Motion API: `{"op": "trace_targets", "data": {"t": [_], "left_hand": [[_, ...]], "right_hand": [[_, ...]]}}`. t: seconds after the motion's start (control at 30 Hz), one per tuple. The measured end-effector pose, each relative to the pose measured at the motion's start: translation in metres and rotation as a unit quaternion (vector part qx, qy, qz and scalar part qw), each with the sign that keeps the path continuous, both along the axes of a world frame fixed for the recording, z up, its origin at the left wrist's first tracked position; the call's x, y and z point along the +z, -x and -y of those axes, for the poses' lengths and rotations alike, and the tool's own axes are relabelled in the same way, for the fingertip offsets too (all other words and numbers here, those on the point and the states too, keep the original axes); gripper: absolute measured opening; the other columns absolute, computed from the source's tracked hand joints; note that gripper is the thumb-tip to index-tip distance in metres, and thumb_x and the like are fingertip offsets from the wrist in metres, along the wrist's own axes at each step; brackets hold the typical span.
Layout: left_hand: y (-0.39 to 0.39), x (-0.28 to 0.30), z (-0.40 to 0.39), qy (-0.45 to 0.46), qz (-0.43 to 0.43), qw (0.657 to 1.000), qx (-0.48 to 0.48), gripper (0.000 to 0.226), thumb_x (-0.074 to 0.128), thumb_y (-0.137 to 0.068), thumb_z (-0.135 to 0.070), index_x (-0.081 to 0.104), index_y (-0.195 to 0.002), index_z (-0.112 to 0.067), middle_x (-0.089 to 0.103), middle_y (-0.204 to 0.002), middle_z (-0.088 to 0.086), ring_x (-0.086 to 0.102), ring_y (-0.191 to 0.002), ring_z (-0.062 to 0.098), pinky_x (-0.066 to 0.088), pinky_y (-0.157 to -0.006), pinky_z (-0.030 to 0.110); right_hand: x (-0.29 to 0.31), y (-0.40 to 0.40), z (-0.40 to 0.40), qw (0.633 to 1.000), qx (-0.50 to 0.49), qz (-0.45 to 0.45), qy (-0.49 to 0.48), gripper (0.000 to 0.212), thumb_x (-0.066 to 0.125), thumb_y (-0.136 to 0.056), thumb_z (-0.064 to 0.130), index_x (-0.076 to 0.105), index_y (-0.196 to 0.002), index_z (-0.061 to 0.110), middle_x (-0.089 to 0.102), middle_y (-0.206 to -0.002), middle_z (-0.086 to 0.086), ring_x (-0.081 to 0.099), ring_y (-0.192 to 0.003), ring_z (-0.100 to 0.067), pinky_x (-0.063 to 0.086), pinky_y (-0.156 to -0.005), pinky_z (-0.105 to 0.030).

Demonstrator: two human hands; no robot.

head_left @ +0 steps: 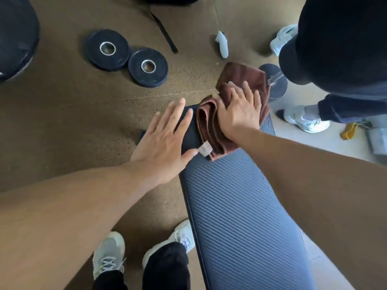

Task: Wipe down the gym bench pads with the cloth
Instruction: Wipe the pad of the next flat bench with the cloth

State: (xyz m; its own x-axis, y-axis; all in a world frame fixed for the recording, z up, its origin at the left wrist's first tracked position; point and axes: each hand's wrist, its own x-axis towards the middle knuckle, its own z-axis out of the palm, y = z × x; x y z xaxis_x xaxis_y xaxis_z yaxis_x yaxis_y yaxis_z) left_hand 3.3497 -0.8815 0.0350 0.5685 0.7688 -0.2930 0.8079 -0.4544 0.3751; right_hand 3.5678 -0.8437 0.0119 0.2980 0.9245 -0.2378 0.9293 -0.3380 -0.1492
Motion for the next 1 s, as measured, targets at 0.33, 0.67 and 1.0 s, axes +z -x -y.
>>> {"op": "trace_targets", "data": {"t": [0.33,0.67,1.0], "left_hand": [[-0.077,0.010,-0.029,0.116,-0.116,0.983,-0.078,0.170,0.071,-0.042,-0.092,-0.038,-0.149,-0.018,-0.048,-0.154,0.010,-0.045,-0.141,0.033,-0.025,-0.114,0.058],[-0.089,0.013,-0.031,0.172,-0.193,0.963,-0.069,0.174,0.076,-0.040,-0.088,-0.054,-0.136,-0.023,-0.066,-0.136,0.005,-0.056,-0.130,0.032,-0.024,-0.114,0.061],[-0.100,0.028,-0.033,0.191,-0.241,0.949,-0.061,0.176,0.073,-0.036,-0.092,-0.056,-0.133,-0.022,-0.065,-0.137,0.006,-0.055,-0.132,0.032,-0.021,-0.116,0.061]], "right_hand": [[0.009,-0.028,0.150,0.969,-0.241,-0.053,-0.023,0.061,0.032,-0.103,0.058,0.037,-0.158,0.032,0.038,-0.165,-0.002,0.022,-0.156,-0.024,0.012,-0.128,-0.046],[0.017,-0.072,0.021,0.955,-0.267,-0.127,0.033,0.058,0.031,-0.101,0.069,0.053,-0.136,0.029,0.069,-0.125,-0.013,0.063,-0.118,-0.039,0.045,-0.101,-0.049],[0.035,-0.081,0.039,0.981,-0.101,-0.168,-0.007,0.049,0.041,-0.101,0.068,0.046,-0.145,0.049,0.053,-0.148,0.022,0.064,-0.120,-0.023,0.048,-0.090,-0.039]]}}
